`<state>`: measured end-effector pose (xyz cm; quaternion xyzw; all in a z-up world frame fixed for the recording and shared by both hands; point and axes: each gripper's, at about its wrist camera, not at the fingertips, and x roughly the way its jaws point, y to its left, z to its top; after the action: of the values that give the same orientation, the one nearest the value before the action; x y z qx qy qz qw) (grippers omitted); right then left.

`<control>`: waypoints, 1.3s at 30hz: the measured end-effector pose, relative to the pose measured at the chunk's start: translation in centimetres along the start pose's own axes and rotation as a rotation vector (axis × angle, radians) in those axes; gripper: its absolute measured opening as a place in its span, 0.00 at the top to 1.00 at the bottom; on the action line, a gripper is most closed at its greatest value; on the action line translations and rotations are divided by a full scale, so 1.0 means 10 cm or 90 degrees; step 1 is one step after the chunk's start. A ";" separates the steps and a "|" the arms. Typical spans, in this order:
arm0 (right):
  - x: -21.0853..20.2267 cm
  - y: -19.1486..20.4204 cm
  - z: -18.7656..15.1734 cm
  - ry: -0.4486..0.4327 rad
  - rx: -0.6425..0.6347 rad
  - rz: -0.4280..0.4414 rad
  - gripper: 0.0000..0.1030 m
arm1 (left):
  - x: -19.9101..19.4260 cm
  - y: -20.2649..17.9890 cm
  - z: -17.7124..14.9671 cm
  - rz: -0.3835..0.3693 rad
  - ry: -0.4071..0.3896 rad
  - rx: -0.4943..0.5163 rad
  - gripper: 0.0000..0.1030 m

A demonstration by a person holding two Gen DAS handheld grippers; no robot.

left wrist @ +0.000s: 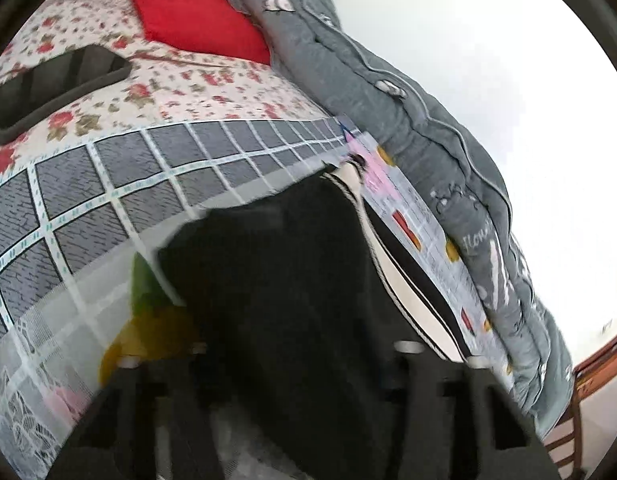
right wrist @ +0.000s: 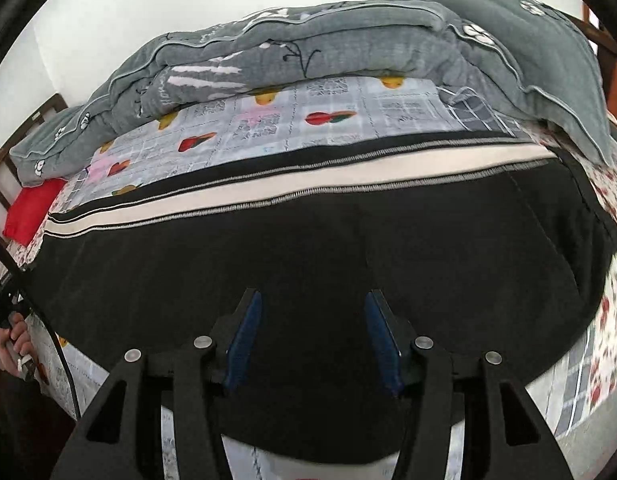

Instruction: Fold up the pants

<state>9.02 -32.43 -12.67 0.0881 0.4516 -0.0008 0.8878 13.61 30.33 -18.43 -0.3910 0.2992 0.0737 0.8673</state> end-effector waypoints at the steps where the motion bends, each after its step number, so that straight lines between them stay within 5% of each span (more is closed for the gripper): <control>1: -0.01 -0.01 -0.03 0.002 0.005 0.000 0.48 | 0.02 0.06 0.01 -0.004 -0.001 -0.010 0.76; 7: -0.07 0.06 -0.14 0.011 0.011 -0.002 0.49 | -0.06 0.05 0.05 0.007 -0.008 0.009 0.86; 11: -0.26 0.09 -0.20 -0.018 -0.001 0.006 0.49 | -0.31 -0.49 -0.02 0.071 -0.089 0.155 0.89; 17: -0.49 -0.02 -0.34 -0.040 -0.019 0.007 0.49 | -0.71 -1.65 -0.33 0.045 -0.153 0.335 0.91; 25: -0.72 -0.45 -0.45 -0.095 -0.028 -0.006 0.48 | -0.84 -3.10 -1.63 0.002 -0.142 0.588 0.91; 28: -0.74 -0.63 -0.52 -0.100 -0.028 -0.015 0.49 | -0.67 -3.42 -2.24 -0.015 -0.087 0.647 0.92; 36: -0.83 -1.23 -0.81 -0.106 0.033 -0.031 0.48 | -0.21 -3.68 -3.74 -0.086 0.089 0.782 0.92; 39: -0.82 -1.34 -0.89 -0.096 0.053 -0.039 0.48 | -0.13 -3.70 -4.13 -0.046 0.091 0.853 0.91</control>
<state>-4.03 -44.90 -13.32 0.1106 0.3854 -0.0531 0.9146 6.89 -24.63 -15.51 0.2178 0.3238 -0.1833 0.9023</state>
